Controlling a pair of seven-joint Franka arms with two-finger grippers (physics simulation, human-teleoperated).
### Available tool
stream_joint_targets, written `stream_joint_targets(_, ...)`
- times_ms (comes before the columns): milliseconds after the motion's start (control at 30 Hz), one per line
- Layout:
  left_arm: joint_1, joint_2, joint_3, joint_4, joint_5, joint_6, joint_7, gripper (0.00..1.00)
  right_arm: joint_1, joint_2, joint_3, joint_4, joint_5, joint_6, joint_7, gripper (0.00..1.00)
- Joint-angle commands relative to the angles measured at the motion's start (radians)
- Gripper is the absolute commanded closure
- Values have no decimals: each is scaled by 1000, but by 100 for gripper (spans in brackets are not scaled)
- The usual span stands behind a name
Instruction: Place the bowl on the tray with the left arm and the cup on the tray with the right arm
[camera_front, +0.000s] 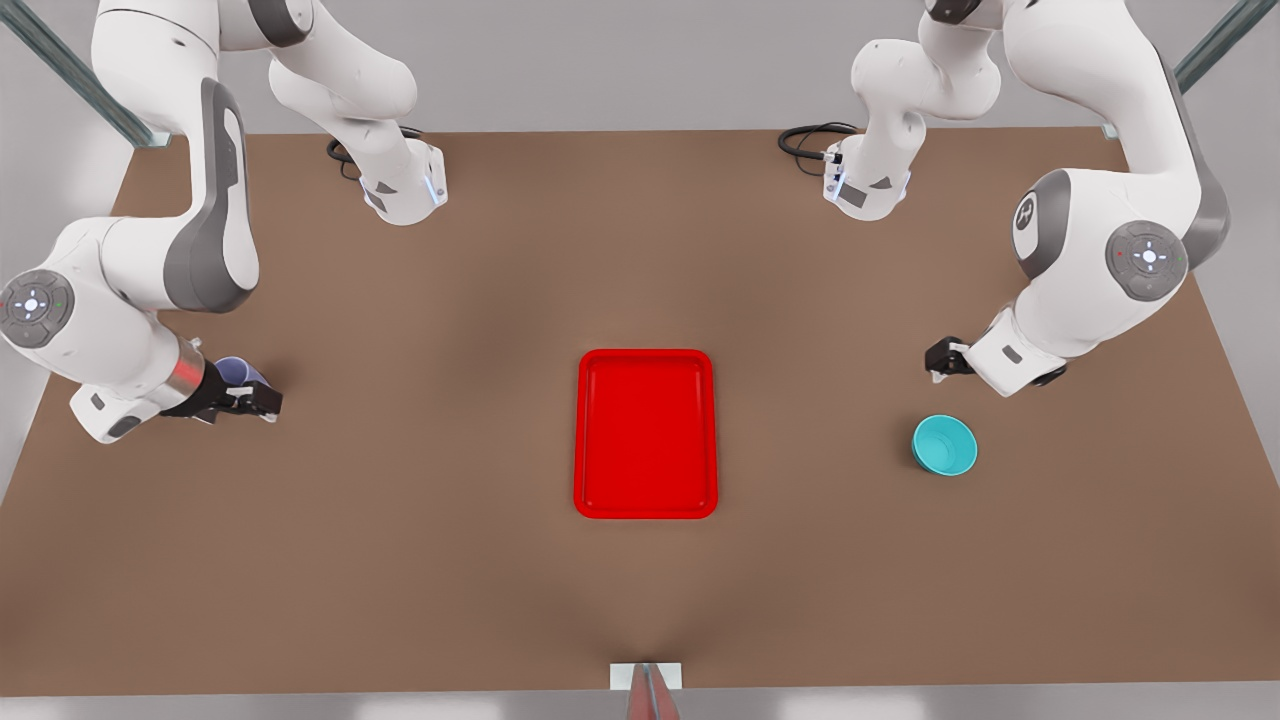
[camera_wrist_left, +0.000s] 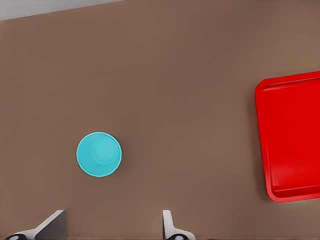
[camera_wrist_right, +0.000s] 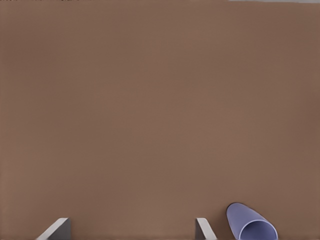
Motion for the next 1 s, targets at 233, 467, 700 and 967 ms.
stream_joint_targets(233,332,293,2,-88,-239,208,294,0,-2,-1,0,0,0,0,1,0)
stream_joint_targets(467,374,391,-28,-271,-387,450,464,0,-2,1,0,0,0,0,1,0)
stream_joint_targets(700,377,435,-29,-271,-395,476,470,51,-5,5,0,2,0,0,1,0)
stream_joint_targets(967,377,455,-43,-265,-394,518,458,79,-5,5,0,2,2,0,1,0)
